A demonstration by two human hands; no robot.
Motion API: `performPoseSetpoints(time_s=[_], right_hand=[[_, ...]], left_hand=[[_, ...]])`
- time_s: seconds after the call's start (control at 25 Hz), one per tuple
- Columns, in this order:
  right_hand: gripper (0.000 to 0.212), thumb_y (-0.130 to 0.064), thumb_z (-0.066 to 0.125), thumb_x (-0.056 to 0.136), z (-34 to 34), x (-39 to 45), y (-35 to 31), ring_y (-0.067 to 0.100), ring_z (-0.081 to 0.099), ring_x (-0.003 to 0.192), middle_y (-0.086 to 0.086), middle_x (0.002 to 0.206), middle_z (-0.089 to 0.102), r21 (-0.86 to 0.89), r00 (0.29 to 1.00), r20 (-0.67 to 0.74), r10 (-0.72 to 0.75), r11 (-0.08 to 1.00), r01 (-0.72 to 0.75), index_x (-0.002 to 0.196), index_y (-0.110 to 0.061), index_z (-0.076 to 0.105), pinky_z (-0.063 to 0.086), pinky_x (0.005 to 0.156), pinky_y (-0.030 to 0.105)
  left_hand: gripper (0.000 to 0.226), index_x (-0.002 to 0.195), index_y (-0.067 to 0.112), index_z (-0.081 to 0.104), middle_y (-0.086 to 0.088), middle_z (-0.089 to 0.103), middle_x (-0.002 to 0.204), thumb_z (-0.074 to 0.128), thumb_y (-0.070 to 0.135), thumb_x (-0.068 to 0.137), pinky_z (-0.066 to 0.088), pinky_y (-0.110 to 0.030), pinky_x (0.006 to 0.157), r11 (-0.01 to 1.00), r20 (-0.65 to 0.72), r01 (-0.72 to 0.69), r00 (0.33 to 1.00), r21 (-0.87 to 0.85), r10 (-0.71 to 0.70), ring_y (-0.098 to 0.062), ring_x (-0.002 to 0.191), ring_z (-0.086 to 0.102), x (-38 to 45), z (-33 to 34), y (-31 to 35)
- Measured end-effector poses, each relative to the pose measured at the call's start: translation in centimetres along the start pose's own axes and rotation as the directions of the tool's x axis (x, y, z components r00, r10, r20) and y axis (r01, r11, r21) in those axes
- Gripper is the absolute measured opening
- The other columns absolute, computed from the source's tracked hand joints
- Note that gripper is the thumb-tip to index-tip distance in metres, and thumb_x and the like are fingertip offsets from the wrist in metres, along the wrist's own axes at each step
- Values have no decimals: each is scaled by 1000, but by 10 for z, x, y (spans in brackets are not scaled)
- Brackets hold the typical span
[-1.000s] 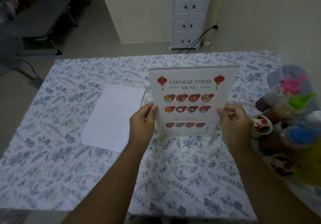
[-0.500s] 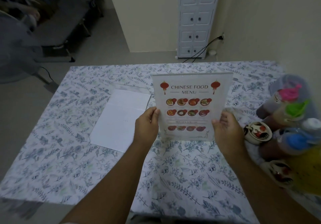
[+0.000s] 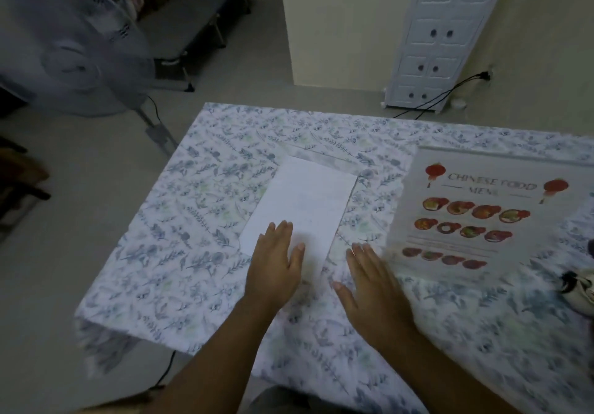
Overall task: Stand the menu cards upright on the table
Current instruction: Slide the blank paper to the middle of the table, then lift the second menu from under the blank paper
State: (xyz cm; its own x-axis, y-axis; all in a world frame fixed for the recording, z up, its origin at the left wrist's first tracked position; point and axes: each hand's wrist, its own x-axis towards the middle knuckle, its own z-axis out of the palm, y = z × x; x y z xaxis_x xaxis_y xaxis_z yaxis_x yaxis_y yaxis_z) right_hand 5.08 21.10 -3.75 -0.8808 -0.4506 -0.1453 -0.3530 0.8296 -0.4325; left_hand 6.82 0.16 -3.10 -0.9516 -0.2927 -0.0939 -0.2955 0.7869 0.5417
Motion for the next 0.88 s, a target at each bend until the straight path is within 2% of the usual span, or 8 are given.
performPoseSetpoints(time_s=[0.24,0.32,0.4,0.48,0.56,0.64,0.76,0.88], right_hand=[[85,-59,36,100,39,66,-38,29,3,158,14,172,7,-214,964,74,257,948,-236,161,-4,18,7,126,42],[86,-56,45,98,46,75,-50,34,15,154,19,169,17,-122,927,67,370,925,-360,159,0,21,15,124,44],[81,-48,60,93,53,81,-64,38,32,144,22,159,35,69,872,13,489,870,-489,153,0,36,29,118,46],[62,-35,72,82,56,92,-75,38,48,128,21,139,53,325,783,18,622,736,-593,134,-3,58,44,106,48],[33,-21,76,75,52,107,-76,38,62,109,15,114,67,646,652,105,751,448,-619,105,-8,69,55,87,44],[18,-13,75,77,45,115,-74,38,67,101,11,101,72,791,575,238,783,187,-582,93,-9,69,52,79,38],[20,-12,73,78,40,115,-75,35,65,98,12,106,73,824,564,327,758,63,-563,97,-8,70,47,74,37],[19,-11,73,78,40,112,-76,30,65,97,11,108,73,844,556,372,743,-22,-536,97,-11,71,46,73,36]], left_hand=[[74,164,8,18,-10,17,174,33,50,105,-6,-35,126,985,132,44,989,167,-67,-26,161,5,55,-22,-85],[76,163,7,20,-14,19,172,36,51,103,-2,-41,128,975,172,82,978,206,-119,-31,160,9,72,-27,-101],[69,154,3,35,-19,35,161,45,44,99,18,-47,126,973,195,93,972,209,-135,-35,150,27,81,-30,-107],[52,135,4,52,-16,47,142,51,32,92,37,-47,112,987,194,128,970,100,-146,-35,133,39,86,-30,-104],[46,127,6,58,-13,48,132,55,29,87,42,-47,105,958,197,273,947,-83,-253,-33,127,42,93,-32,-94],[54,134,9,60,-12,49,136,60,32,85,44,-48,107,877,217,435,894,-203,-393,-32,130,44,103,-38,-88],[43,122,9,68,-13,59,130,62,31,85,55,-48,98,766,247,562,826,-311,-506,-32,120,57,112,-46,-87],[14,91,15,67,-12,64,119,61,27,87,56,-37,79,701,262,608,794,-372,-549,-30,104,62,109,-51,-88]])
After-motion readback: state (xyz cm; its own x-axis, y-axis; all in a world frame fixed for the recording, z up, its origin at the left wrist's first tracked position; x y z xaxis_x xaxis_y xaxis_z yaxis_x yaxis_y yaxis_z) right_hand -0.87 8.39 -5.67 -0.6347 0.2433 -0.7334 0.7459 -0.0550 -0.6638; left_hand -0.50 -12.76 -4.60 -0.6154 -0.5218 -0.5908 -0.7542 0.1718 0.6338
